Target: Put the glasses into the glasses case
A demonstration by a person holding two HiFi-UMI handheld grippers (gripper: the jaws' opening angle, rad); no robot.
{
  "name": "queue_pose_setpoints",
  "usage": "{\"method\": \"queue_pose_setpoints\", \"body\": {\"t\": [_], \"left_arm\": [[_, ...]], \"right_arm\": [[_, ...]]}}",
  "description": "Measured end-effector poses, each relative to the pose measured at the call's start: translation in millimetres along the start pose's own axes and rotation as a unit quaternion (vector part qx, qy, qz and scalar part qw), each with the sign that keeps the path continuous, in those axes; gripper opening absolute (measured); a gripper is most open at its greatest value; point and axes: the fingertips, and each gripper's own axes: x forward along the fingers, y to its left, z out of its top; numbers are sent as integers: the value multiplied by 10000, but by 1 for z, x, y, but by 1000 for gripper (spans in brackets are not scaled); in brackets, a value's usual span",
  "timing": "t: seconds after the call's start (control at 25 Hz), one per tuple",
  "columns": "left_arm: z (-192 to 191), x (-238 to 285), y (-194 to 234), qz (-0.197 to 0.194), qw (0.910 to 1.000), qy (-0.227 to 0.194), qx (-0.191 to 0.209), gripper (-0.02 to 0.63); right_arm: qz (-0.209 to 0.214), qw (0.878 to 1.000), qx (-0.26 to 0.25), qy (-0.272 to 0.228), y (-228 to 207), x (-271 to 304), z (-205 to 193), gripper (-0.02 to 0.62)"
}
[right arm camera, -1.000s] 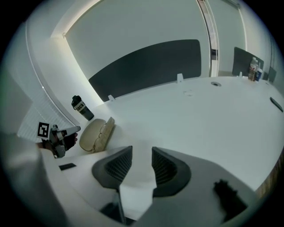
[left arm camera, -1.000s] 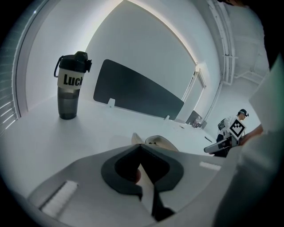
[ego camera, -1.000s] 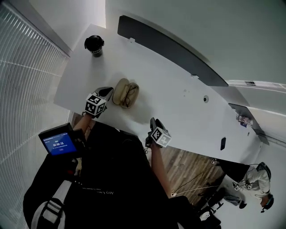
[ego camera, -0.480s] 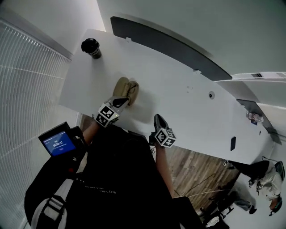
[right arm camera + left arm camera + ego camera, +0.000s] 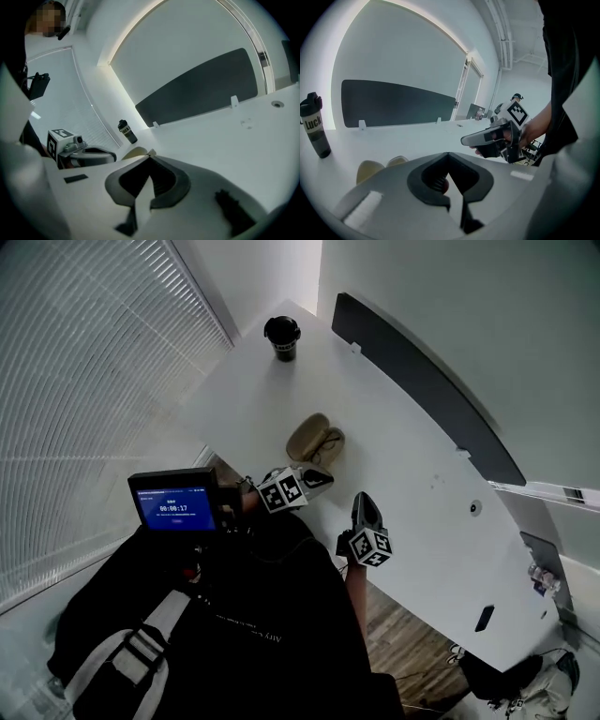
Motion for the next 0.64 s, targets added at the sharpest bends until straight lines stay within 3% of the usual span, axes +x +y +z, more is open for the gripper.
{"method": "queue_pose_setpoints", "body": {"t": [0.36, 0.64], "left_arm": [[0, -4, 6, 346, 9989, -88, -290, 6], [-5, 36, -20, 168, 9997, 35, -181, 6]], "right_arm": [[167, 9995, -97, 237, -2, 1, -3, 6], [151, 9992, -152, 339, -29, -28, -6, 6]]}}
